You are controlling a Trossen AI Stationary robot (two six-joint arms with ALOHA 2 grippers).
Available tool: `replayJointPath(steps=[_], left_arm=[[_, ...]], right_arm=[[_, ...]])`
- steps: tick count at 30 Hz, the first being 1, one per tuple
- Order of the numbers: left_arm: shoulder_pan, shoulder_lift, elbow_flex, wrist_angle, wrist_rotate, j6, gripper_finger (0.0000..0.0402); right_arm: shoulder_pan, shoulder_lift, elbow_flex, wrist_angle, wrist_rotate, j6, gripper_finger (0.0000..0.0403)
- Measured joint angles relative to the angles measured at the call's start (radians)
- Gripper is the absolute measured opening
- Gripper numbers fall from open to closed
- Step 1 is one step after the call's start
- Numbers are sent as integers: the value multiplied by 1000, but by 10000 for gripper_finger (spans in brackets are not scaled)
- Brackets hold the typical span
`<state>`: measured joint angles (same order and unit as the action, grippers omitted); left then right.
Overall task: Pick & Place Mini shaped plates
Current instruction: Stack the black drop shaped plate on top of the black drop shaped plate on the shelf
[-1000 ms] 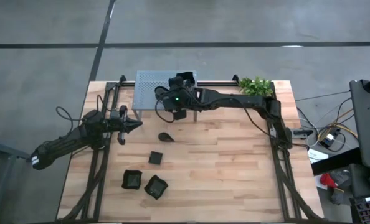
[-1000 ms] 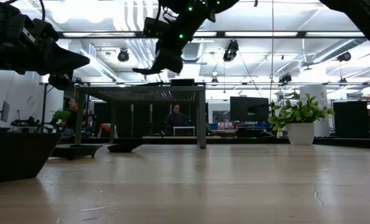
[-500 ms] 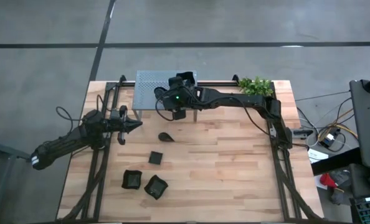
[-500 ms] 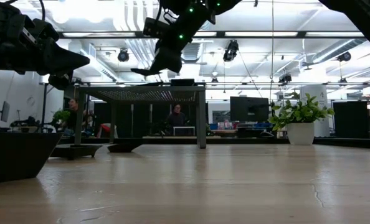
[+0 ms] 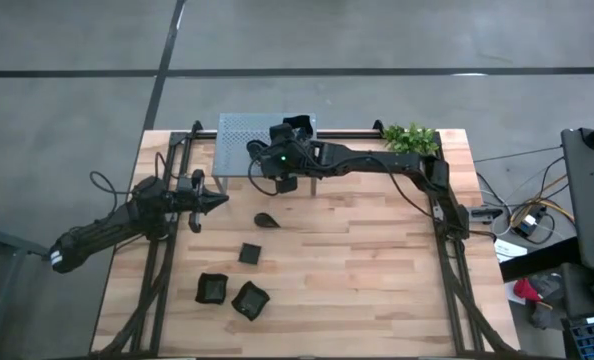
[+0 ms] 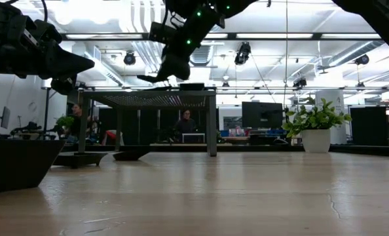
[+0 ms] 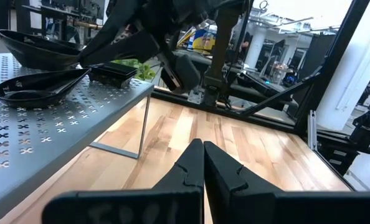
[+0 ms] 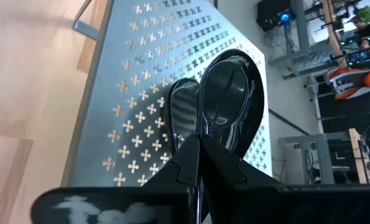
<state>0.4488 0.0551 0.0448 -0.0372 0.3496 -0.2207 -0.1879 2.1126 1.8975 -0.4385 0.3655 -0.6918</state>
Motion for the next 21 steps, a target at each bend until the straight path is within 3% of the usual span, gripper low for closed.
replayJointPath(steps=[9, 21], left_arm=[[0, 0, 0, 0, 0, 0, 3], [0, 0, 0, 0, 0, 0, 3]], right_arm=[[0, 0, -1, 0, -8, 8, 14], [1, 0, -2, -7, 8, 44, 73]])
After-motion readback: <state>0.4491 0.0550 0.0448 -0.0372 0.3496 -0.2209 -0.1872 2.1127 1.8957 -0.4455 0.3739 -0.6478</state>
